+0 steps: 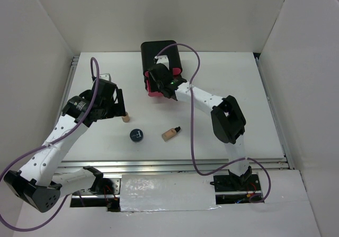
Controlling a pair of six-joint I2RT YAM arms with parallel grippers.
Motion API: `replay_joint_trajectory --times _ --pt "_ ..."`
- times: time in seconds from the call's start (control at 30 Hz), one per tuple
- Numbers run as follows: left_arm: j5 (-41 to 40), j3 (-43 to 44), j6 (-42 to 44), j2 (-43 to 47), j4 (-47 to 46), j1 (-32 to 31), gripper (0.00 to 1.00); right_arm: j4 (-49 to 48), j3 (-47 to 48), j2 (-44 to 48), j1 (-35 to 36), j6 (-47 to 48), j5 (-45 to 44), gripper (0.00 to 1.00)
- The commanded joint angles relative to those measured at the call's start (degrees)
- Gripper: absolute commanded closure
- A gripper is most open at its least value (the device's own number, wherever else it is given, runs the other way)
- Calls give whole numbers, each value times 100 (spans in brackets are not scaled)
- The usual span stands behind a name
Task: Organize the makeup
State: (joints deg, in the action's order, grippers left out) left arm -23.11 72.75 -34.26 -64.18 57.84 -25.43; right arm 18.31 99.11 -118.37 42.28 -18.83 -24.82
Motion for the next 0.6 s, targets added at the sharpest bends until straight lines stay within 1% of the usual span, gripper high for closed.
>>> replay_joint_trajectory --times 0.0,0.03,0.07,0.13,0.17,0.33,0.47,0.57 --pt "44 11 113 90 -107 3 1 -29 267 -55 61 -33 -93 41" --pt "44 11 113 90 -98 -6 1 -29 258 -64 52 -42 -93 38" --pt "44 2 121 90 -107 -6 1 -29 249 -72 61 -51 -119 30" --pt "52 -6 121 99 -115 3 1 6 267 -81 70 -68 -146 17" --pt "44 -15 121 99 -115 -6 1 15 284 -81 61 -59 -146 13" --pt "88 -50 95 99 -124 -6 1 -20 284 -3 70 -59 -164 9" --pt "105 -51 77 90 -133 -6 1 50 416 94 70 -112 -190 9" --pt "70 -24 25 64 -89 -6 1 77 338 506 113 -174 -42 9"
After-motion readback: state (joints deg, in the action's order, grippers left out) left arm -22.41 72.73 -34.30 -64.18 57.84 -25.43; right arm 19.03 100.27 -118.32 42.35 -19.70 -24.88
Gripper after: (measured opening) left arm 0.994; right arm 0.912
